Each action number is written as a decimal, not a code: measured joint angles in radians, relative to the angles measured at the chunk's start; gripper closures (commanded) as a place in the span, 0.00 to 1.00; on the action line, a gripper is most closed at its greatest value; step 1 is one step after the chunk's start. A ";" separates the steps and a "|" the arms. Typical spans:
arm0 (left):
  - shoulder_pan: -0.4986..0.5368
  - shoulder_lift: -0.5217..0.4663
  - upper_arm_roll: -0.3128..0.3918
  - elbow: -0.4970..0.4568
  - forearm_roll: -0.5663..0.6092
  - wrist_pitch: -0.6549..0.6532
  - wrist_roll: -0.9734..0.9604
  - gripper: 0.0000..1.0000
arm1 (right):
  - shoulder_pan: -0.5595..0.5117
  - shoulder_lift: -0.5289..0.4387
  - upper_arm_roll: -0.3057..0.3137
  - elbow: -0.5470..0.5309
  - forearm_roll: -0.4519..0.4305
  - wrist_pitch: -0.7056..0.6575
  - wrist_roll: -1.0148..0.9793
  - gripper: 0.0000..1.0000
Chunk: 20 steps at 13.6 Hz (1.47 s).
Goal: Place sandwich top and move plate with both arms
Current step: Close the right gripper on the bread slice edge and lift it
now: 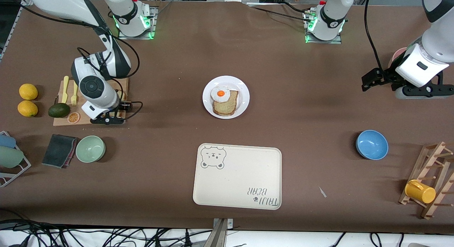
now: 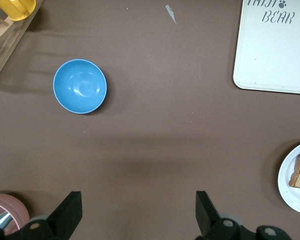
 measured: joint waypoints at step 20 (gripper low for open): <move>-0.004 0.002 -0.009 0.000 0.000 0.001 0.000 0.00 | 0.000 -0.003 -0.026 -0.052 -0.004 0.053 0.000 1.00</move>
